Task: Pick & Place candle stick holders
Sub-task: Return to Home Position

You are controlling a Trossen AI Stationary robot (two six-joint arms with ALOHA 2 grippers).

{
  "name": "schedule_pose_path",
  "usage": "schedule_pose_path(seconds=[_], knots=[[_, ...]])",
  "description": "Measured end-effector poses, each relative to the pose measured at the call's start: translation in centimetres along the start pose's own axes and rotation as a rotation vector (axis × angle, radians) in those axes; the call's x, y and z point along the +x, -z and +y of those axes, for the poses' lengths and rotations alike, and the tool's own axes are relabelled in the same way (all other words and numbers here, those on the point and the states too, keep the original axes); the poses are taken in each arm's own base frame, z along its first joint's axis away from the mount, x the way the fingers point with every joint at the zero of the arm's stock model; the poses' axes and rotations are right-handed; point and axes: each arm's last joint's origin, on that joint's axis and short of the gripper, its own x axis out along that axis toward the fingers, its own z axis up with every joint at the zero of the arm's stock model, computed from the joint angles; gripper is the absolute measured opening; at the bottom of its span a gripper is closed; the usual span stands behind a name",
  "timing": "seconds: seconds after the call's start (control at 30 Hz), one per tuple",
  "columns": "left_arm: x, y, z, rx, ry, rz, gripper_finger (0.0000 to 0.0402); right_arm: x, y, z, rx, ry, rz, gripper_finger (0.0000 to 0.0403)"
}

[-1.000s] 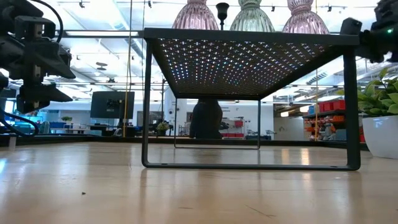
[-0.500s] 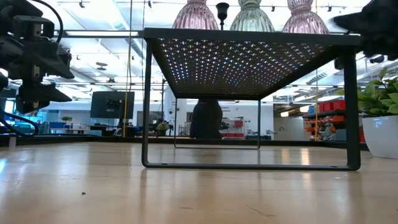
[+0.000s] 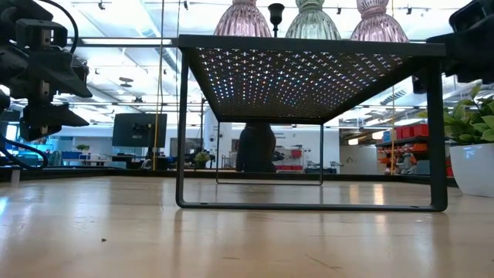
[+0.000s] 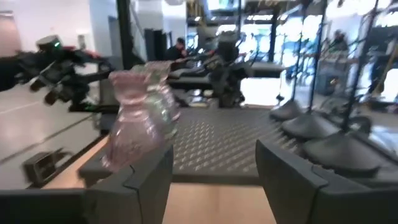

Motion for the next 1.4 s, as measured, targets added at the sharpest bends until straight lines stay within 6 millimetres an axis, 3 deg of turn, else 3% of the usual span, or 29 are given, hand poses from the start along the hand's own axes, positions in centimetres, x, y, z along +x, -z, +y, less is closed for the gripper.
schedule_pose_path(seconds=[0.63,1.3,1.4], knots=[[0.0,0.0,0.0,0.000,0.000,0.000,0.0236,0.0,-0.1,-1.2,-0.064,0.114,0.000,0.0229],[0.0,0.0,0.0,-0.001,0.000,-0.001,0.0236,0.0,0.0,-1.2,-0.012,0.113,0.006,0.0229],[0.0,0.0,0.0,-0.066,0.001,-0.001,0.0236,0.0,0.0,-1.2,-0.012,0.113,0.006,0.0229]])
